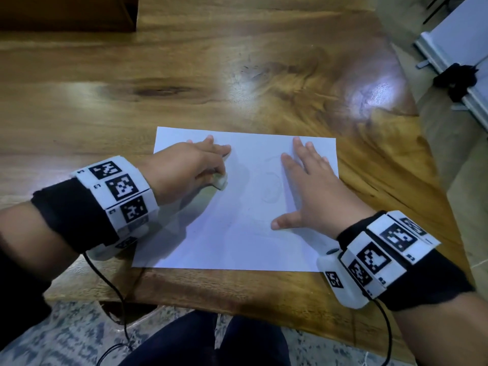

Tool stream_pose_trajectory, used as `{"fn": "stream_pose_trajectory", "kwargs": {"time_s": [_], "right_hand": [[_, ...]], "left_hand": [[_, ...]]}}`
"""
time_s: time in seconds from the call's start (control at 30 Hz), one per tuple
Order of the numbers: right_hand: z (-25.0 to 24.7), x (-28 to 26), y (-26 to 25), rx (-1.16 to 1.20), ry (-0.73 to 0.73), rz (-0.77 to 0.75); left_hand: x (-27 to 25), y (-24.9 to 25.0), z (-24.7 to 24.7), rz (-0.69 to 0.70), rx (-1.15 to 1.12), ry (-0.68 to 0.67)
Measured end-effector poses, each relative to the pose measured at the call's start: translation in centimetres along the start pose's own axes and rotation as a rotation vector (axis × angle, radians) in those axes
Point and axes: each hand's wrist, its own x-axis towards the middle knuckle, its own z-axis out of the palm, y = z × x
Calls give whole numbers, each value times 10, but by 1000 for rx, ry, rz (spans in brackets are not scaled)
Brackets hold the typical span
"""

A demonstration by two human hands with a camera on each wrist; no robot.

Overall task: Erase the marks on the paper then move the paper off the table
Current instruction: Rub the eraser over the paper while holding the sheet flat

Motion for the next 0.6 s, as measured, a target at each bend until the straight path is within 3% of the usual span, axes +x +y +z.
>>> {"fn": "stream_pose_trajectory", "kwargs": {"time_s": [0.1, 0.2, 0.27, 0.4, 0.5, 0.6], "right_hand": [[2, 5, -7, 18, -31, -58], [5, 8, -8, -14, -44, -58], [5, 7, -7, -31, -49, -58], [6, 8, -8, -67, -59, -54], [6, 9, -7, -72, -61, -52], [5, 8, -7, -67, -61, -49]], "left_hand": [[3, 6, 2, -25, 34, 48], [9, 24, 2, -55, -85, 134], [15, 38, 6, 35, 54, 133], [17, 52, 12, 40, 140, 148], [-9, 47, 20, 184, 112, -18], [-38, 43, 26, 244, 105, -206]]}}
